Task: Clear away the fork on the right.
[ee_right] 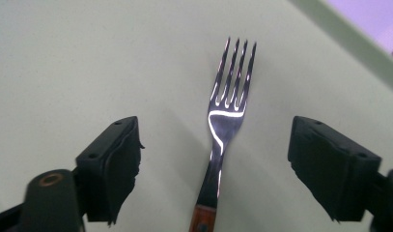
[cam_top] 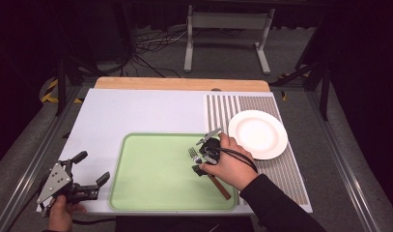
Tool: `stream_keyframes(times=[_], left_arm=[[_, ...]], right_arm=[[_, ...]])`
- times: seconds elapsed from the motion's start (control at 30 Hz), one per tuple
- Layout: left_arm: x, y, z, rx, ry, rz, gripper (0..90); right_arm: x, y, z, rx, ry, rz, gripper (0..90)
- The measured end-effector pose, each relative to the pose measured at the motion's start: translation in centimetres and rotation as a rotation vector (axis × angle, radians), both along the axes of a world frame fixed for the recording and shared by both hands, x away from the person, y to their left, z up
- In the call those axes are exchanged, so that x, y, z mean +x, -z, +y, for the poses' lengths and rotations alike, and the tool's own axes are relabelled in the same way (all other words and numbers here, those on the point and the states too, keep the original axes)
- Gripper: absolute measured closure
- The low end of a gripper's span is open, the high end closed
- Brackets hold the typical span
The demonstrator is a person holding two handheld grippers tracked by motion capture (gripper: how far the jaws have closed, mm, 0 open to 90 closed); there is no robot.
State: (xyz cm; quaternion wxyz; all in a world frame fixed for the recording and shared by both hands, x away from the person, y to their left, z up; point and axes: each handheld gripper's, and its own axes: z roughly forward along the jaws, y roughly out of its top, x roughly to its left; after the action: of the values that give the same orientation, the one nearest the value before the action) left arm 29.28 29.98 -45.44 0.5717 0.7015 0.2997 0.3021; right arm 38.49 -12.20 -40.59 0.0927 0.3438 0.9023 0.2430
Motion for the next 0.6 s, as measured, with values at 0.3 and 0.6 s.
stream_keyframes(times=[0.3,0.6], left_arm=[[0.02,0.02,0.01,0.001,0.0,-0.001,0.1],[0.01,0.03,0.03,0.0,-0.002,0.001,0.1]], right_arm=[[-0.05,0.01,0.55,-0.003,-0.084,-0.01,64.6],[0.29,0.47,0.79,-0.006,-0.121,-0.044,90.0]])
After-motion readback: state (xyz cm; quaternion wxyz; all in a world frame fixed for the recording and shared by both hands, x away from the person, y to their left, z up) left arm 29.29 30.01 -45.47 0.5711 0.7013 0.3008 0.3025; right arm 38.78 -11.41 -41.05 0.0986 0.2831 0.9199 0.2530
